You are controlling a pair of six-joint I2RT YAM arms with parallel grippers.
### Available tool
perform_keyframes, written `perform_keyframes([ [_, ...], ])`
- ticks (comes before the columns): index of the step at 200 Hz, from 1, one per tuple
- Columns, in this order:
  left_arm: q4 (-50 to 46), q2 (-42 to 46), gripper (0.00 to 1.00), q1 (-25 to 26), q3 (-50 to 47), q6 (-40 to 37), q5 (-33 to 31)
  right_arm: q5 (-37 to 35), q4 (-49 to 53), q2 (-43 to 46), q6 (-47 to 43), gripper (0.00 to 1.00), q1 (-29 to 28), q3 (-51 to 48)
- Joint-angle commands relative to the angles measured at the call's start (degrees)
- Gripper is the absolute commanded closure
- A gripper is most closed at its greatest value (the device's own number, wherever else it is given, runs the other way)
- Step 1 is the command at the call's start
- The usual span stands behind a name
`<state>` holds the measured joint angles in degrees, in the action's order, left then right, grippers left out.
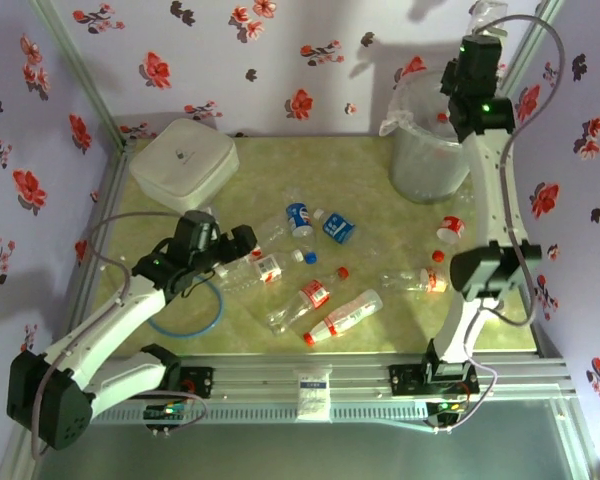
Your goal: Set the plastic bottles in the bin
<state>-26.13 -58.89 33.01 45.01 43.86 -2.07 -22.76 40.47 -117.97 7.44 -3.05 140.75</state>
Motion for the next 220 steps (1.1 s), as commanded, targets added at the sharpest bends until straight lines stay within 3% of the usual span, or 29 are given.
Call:
perform_keyframes([
  [1, -9.84, 1.06, 0.07, 1.03, 3.83, -6.11, -4.04, -0.91, 9.98, -5.90, -1.40, 0.71, 0.98, 8.29],
  [70, -15.52, -0.88, 0.06, 5.23, 5.79, -9.99, -9.43, 3.26, 20.15, -13.12, 2.76, 0.72, 2.50, 8.49],
  [113, -16.45, -3.32, 0.05, 8.41, 6.42, -10.53, -11.03, 6.89, 20.09, -14.97, 5.55, 0.69, 2.96, 3.49],
  [158, -17.24, -2.72, 0.04, 8.86, 6.80, -11.79, -11.12, 7.83, 19.47, -14.84, 6.53, 0.31, 3.28, 1.33],
  [220, -19.39, -4.66, 0.00, 9.78, 7.82, -15.31, -11.03, 5.42, 21.60, -10.71, 4.82, 0.01, 3.49, 6.81],
])
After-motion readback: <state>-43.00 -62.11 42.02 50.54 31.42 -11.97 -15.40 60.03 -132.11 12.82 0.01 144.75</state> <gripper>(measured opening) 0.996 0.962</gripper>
